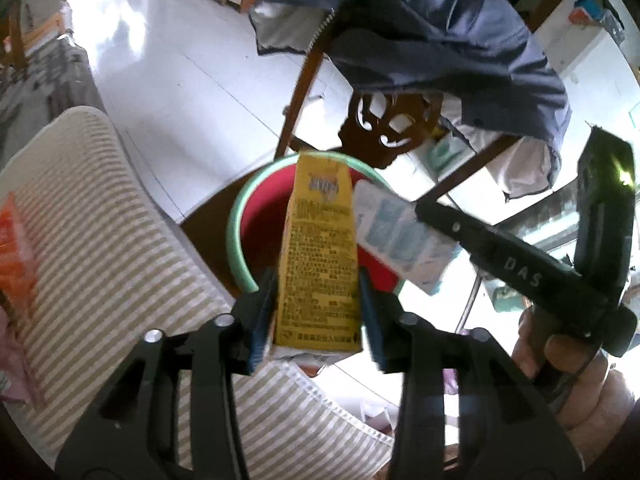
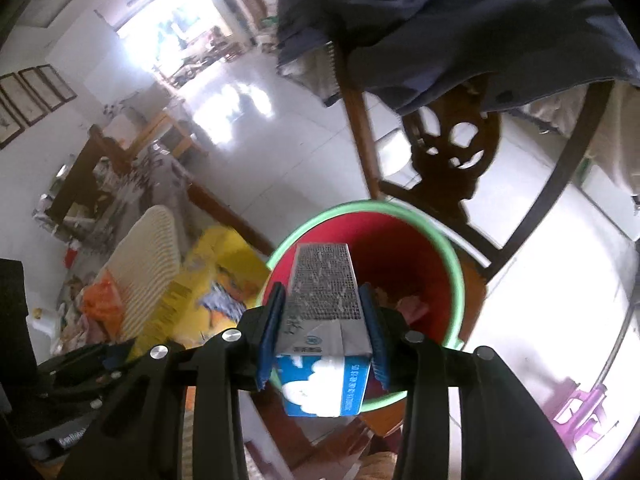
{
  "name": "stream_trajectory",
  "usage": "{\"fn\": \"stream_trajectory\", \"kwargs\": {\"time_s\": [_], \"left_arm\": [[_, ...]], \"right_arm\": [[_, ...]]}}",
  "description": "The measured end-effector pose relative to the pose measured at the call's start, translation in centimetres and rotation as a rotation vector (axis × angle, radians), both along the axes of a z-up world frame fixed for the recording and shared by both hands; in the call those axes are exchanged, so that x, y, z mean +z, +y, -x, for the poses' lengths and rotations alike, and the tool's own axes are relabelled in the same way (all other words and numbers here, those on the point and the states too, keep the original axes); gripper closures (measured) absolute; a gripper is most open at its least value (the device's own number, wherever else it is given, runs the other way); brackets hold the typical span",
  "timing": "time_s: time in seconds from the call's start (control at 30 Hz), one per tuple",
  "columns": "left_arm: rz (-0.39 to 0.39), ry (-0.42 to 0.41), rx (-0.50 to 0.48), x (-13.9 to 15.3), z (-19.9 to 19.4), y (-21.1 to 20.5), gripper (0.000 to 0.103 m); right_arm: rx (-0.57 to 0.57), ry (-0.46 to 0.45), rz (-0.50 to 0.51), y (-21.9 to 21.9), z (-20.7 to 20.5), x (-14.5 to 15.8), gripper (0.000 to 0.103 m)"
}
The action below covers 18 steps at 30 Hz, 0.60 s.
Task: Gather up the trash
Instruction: 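Carry both cartons to the red bucket and open both grippers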
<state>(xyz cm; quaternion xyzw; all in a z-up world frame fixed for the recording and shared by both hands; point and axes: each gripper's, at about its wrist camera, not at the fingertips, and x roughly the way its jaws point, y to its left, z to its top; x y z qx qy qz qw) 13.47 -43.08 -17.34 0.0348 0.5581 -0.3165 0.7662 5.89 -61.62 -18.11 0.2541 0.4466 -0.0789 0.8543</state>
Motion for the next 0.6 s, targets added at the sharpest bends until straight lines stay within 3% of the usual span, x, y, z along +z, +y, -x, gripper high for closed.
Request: {"fn": "stream_trajectory", "kwargs": {"time_s": [0.03, 0.27, 0.6], "left_arm": [[0.003, 0.000, 0.001, 0.0, 0.0, -0.2, 0.049], [0.016, -0.048, -0.001, 1.9, 1.0, 0.7, 0.049], [0.018, -0.177, 0.114, 5.8, 2.6, 6.5, 0.049]], "right_arm": [[-0.014, -0.011, 0.003, -0.2, 0.2, 0.2, 0.045], [-0.035, -0.045, 0.011, -0.4, 0.6, 1.4, 0.045], [0.067, -0.093, 0.016, 4.2, -1.0, 3.7, 0.044]]}}
